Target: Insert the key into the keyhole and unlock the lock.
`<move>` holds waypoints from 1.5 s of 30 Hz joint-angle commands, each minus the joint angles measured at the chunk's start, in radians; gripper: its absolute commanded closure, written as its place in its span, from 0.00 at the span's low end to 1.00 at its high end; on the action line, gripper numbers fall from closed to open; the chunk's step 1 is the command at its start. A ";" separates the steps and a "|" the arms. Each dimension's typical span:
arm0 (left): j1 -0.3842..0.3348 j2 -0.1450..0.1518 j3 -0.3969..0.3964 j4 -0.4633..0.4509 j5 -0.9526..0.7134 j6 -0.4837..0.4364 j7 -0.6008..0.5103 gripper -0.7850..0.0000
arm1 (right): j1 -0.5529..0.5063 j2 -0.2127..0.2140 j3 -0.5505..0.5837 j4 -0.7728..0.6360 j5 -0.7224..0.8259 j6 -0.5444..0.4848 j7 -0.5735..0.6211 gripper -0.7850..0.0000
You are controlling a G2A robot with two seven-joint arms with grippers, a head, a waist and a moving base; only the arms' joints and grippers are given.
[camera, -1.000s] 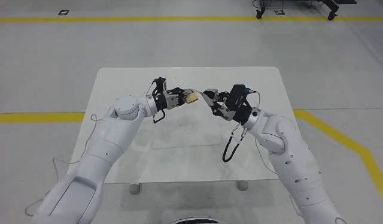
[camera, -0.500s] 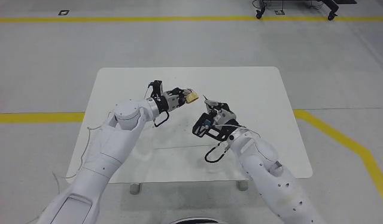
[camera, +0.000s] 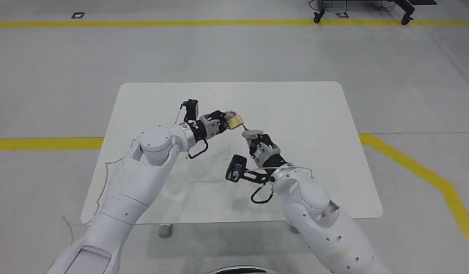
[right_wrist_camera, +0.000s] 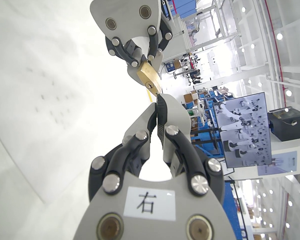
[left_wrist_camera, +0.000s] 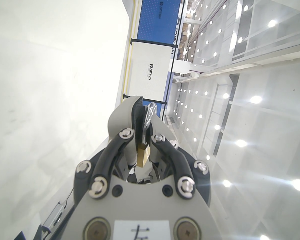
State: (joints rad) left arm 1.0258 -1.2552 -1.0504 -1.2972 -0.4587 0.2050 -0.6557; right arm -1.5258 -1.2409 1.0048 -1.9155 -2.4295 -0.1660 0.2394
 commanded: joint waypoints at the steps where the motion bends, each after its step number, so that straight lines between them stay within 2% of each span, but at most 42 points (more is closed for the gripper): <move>1: 0.005 0.001 -0.003 -0.007 0.006 0.002 0.001 1.00 | -0.004 0.000 -0.007 0.000 -0.031 0.003 -0.004 1.00; 14: 0.029 0.006 -0.016 -0.047 0.029 0.014 0.001 1.00 | -0.031 -0.002 -0.064 0.004 -0.243 0.057 0.022 1.00; 45: 0.027 0.008 -0.013 -0.055 0.076 0.030 -0.012 1.00 | 0.014 -0.028 -0.107 0.042 -0.351 -0.029 0.086 1.00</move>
State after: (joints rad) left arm 1.0522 -1.2475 -1.0638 -1.3508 -0.3842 0.2334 -0.6679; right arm -1.5121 -1.2681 0.8999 -1.8738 -2.7759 -0.1941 0.3222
